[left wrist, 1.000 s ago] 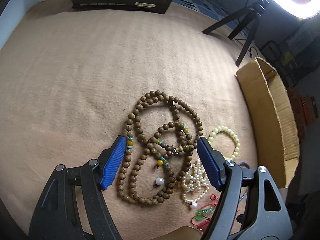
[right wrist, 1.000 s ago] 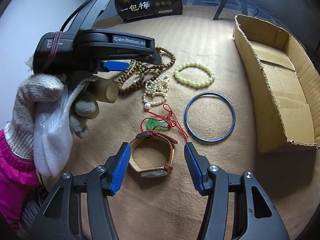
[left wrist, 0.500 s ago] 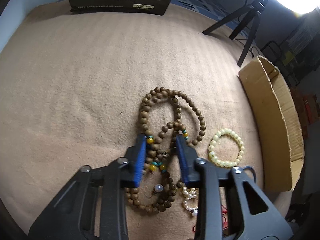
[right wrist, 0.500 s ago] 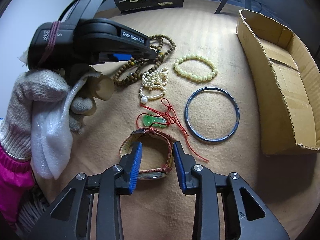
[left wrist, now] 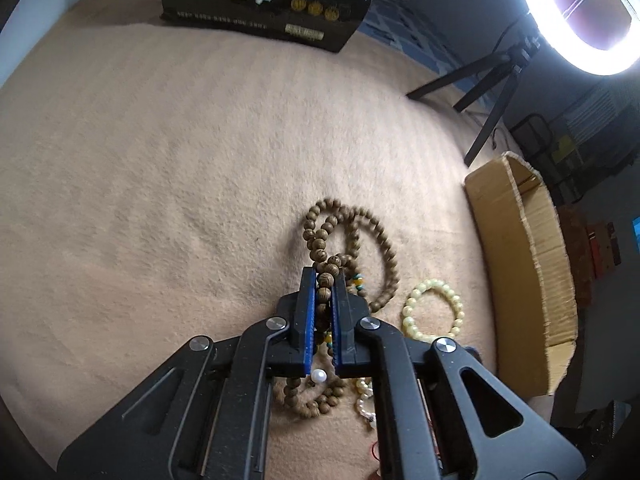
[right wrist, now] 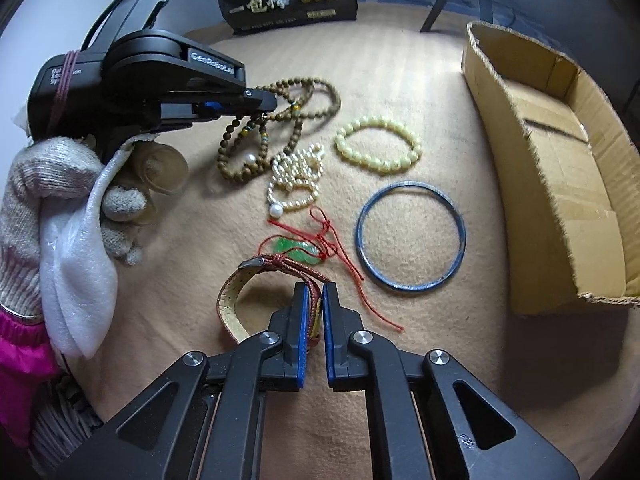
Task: Organize jewelry
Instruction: 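Close the left tool on the bead necklace while the right tool grasps the watch strap, then carry the necklace and watch into the cardboard box and open both tools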
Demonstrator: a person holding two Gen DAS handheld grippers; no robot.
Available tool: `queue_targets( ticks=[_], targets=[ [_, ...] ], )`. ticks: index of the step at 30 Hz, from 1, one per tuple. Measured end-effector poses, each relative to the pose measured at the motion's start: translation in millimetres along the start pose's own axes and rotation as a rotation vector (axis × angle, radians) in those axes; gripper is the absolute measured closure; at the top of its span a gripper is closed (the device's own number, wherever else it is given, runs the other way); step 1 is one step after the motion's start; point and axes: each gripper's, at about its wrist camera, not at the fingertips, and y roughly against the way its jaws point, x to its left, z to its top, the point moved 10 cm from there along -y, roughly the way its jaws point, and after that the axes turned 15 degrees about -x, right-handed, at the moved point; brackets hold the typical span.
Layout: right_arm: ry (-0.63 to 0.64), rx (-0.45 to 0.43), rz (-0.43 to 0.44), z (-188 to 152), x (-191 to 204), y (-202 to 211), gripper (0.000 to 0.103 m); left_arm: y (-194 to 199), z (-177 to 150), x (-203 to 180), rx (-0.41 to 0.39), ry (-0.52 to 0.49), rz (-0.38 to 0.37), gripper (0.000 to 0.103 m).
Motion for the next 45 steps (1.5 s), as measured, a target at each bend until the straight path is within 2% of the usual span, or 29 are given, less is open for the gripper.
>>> queue_targets(
  ticks=[11, 21, 24, 34, 45],
  targets=[
    [0.016, -0.129, -0.028, 31.1, -14.3, 40.0, 0.098, 51.6, 37.9, -27.5, -0.116, 0.023, -0.096, 0.099],
    [-0.024, -0.242, -0.083, 59.7, -39.4, 83.1, 0.098, 92.6, 47.7, -75.0, -0.177, -0.009, -0.188, 0.099],
    [-0.054, -0.265, -0.108, 71.1, -57.1, 87.4, 0.098, 102.6, 47.0, -93.8, -0.182, -0.024, -0.222, 0.099],
    [-0.161, -0.321, -0.213, 76.2, -126.6, 112.9, 0.098, 119.6, 37.9, -161.6, -0.185, -0.07, -0.327, 0.099],
    [-0.247, -0.314, -0.31, 71.9, -190.1, 121.4, 0.098, 92.9, 19.3, -220.0, -0.13, -0.102, -0.365, 0.099]
  ],
)
